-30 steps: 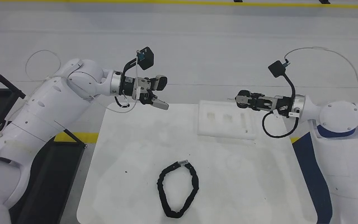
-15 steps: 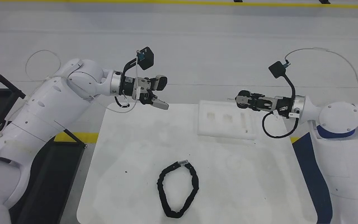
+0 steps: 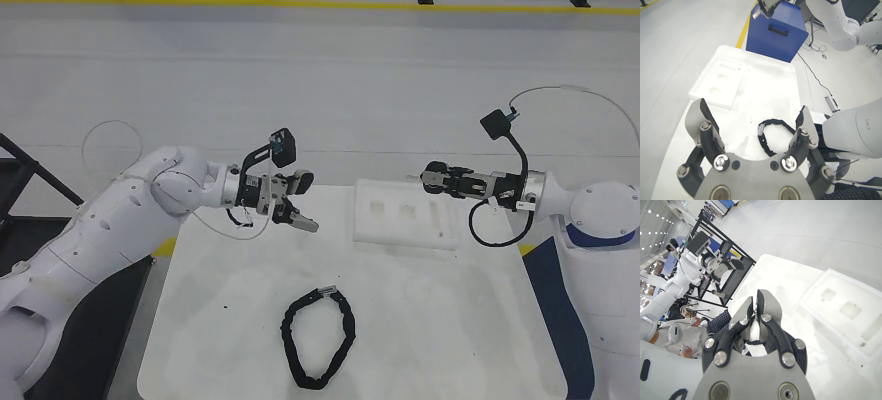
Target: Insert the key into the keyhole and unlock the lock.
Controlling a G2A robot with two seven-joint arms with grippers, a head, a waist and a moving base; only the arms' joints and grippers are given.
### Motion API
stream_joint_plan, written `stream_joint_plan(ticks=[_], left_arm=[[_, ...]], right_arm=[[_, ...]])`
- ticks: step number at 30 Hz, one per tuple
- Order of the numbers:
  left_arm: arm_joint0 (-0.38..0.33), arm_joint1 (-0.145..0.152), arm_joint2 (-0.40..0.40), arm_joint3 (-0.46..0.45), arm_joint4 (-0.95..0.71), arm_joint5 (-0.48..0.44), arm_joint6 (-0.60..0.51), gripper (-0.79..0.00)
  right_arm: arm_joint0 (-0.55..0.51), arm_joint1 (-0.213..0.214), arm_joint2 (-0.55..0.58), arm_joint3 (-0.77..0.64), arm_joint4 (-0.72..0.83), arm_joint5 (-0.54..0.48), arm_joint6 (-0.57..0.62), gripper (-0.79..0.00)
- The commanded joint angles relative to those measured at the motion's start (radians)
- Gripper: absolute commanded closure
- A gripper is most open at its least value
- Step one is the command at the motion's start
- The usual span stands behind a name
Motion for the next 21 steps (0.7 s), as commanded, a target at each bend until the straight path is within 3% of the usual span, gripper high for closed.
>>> stream_joint_plan(ticks=[1, 11, 21], left_arm=[[0.043, 0.004, 0.002, -0.023, 0.018, 0.004, 0.013, -0.785], [0.193, -0.004, 0.020, -0.058, 0.146, 0.016, 0.067, -0.785], [0.297, -0.012, -0.011, -0.044, 0.443, 0.040, 0.217, -0.785]], right_arm=[[0.000, 0.000, 0.000, 0.000, 0.000, 0.000, 0.000, 0.000], [0.000, 0.000, 0.000, 0.000, 0.000, 0.000, 0.000, 0.000], [0.000, 0.000, 0.000, 0.000, 0.000, 0.000, 0.000, 0.000]])
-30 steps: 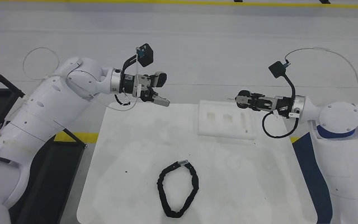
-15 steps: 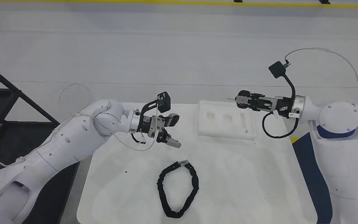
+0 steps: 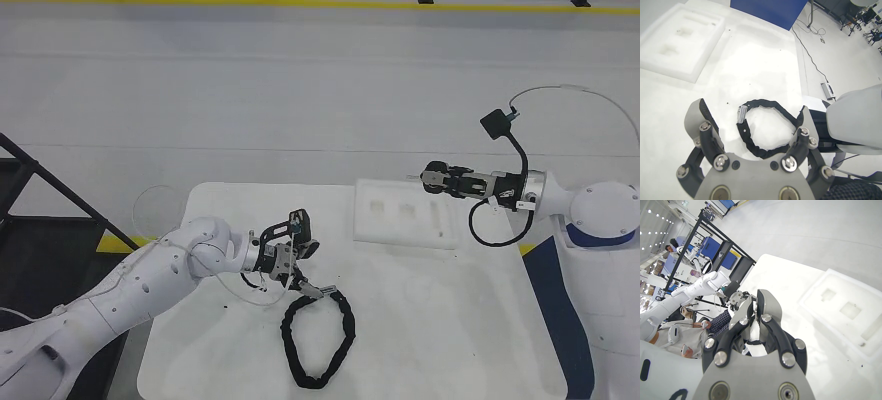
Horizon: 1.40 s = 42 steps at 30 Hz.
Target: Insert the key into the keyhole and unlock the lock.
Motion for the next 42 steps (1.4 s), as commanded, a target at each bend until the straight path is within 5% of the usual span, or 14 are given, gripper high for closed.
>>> stream_joint_plan(ticks=[1, 10, 28, 42], left_arm=[[0.010, -0.005, -0.003, -0.003, 0.088, 0.005, 0.022, -0.785], [0.024, -0.060, 0.011, 0.040, 0.285, 0.031, 0.074, -0.785], [0.048, -0.066, 0.007, 0.047, 0.300, 0.073, 0.097, -0.785], [0.160, -0.145, 0.038, 0.249, 0.649, 0.064, 0.585, -0.785]], right_arm=[[0.000, 0.000, 0.000, 0.000, 0.000, 0.000, 0.000, 0.000], [0.000, 0.000, 0.000, 0.000, 0.000, 0.000, 0.000, 0.000], [0.000, 0.000, 0.000, 0.000, 0.000, 0.000, 0.000, 0.000], [0.000, 0.000, 0.000, 0.000, 0.000, 0.000, 0.000, 0.000]])
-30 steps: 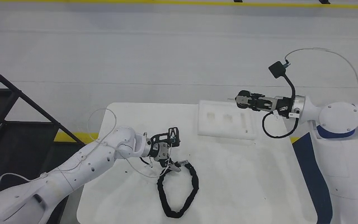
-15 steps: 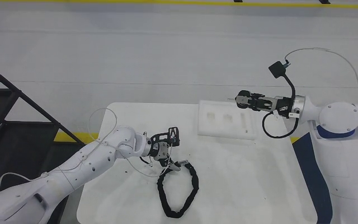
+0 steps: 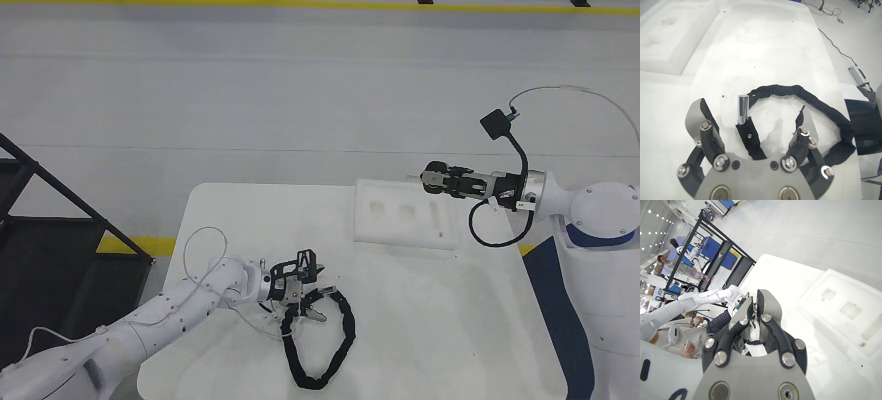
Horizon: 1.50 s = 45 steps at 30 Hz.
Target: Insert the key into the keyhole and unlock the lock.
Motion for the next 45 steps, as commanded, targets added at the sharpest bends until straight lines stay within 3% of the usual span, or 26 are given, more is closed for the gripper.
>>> stream_joint_plan(ticks=[1, 8, 17, 19, 22, 23, 24, 28, 30, 32, 33, 34, 35, 45], left_arm=[[0.003, -0.011, 0.003, 0.026, 0.030, 0.000, 0.034, -0.785], [0.000, -0.045, 0.002, 0.078, 0.114, 0.017, 0.089, -0.785], [0.016, -0.062, -0.011, 0.125, 0.215, 0.021, 0.185, -0.754], [0.021, -0.066, -0.016, 0.133, 0.225, 0.028, 0.193, -0.671], [0.024, -0.070, -0.022, 0.137, 0.253, 0.041, 0.201, -0.613], [0.026, -0.072, -0.023, 0.139, 0.264, 0.047, 0.203, -0.511], [0.028, -0.073, -0.024, 0.142, 0.273, 0.052, 0.207, -0.480], [0.037, -0.079, -0.031, 0.150, 0.301, 0.065, 0.224, -0.422], [0.040, -0.083, -0.033, 0.152, 0.313, 0.068, 0.224, -0.431], [0.043, -0.087, -0.037, 0.155, 0.318, 0.070, 0.223, -0.354], [0.044, -0.089, -0.039, 0.157, 0.319, 0.069, 0.222, -0.271], [0.045, -0.090, -0.042, 0.160, 0.317, 0.069, 0.222, -0.105], [0.046, -0.092, -0.045, 0.162, 0.314, 0.069, 0.221, 0.000], [0.047, -0.095, -0.104, 0.156, 0.255, 0.011, 0.269, 0.000]], right_arm=[[0.000, 0.000, 0.000, 0.000, 0.000, 0.000, 0.000, 0.000], [0.000, 0.000, 0.000, 0.000, 0.000, 0.000, 0.000, 0.000], [0.000, 0.000, 0.000, 0.000, 0.000, 0.000, 0.000, 0.000], [0.000, 0.000, 0.000, 0.000, 0.000, 0.000, 0.000, 0.000], [0.000, 0.000, 0.000, 0.000, 0.000, 0.000, 0.000, 0.000], [0.000, 0.000, 0.000, 0.000, 0.000, 0.000, 0.000, 0.000], [0.000, 0.000, 0.000, 0.000, 0.000, 0.000, 0.000, 0.000], [0.000, 0.000, 0.000, 0.000, 0.000, 0.000, 0.000, 0.000], [0.000, 0.000, 0.000, 0.000, 0.000, 0.000, 0.000, 0.000], [0.000, 0.000, 0.000, 0.000, 0.000, 0.000, 0.000, 0.000], [0.000, 0.000, 0.000, 0.000, 0.000, 0.000, 0.000, 0.000], [0.000, 0.000, 0.000, 0.000, 0.000, 0.000, 0.000, 0.000], [0.000, 0.000, 0.000, 0.000, 0.000, 0.000, 0.000, 0.000], [0.000, 0.000, 0.000, 0.000, 0.000, 0.000, 0.000, 0.000]])
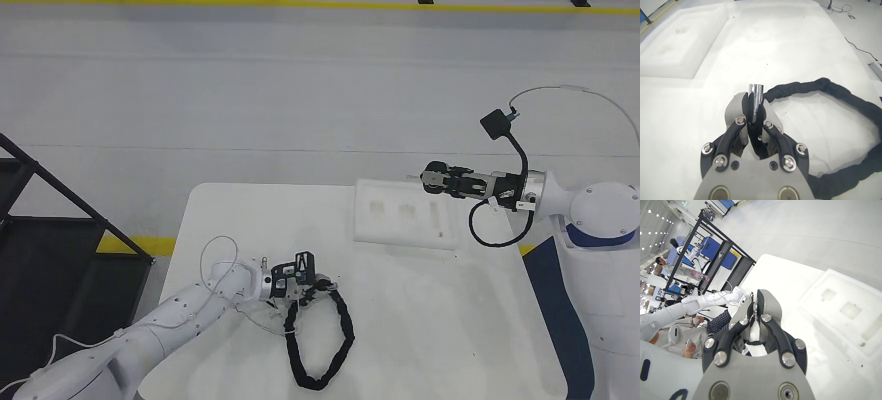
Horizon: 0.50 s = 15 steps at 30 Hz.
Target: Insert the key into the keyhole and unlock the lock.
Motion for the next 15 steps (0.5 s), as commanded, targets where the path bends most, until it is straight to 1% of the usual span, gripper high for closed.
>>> stream_joint_plan(ticks=[1, 5, 11, 12, 15], left_arm=[[0.000, 0.003, -0.017, -0.008, -0.017, -0.019, 0.012, 0.000], [0.002, 0.016, -0.065, -0.046, -0.057, -0.059, 0.039, 0.000], [0.011, 0.047, -0.160, -0.145, -0.106, -0.105, 0.078, 0.000], [0.013, 0.052, -0.177, -0.165, -0.113, -0.112, 0.083, 0.000], [0.021, 0.064, -0.220, -0.225, -0.122, -0.128, 0.092, 0.000]], right_arm=[[0.000, 0.000, 0.000, 0.000, 0.000, 0.000, 0.000, 0.000], [0.000, 0.000, 0.000, 0.000, 0.000, 0.000, 0.000, 0.000], [-0.003, 0.000, -0.001, -0.001, 0.000, 0.001, -0.004, 0.000], [-0.013, 0.000, -0.009, -0.008, -0.003, 0.012, -0.007, 0.000], [-0.021, 0.005, -0.025, -0.031, 0.002, 0.080, 0.047, 0.000]])
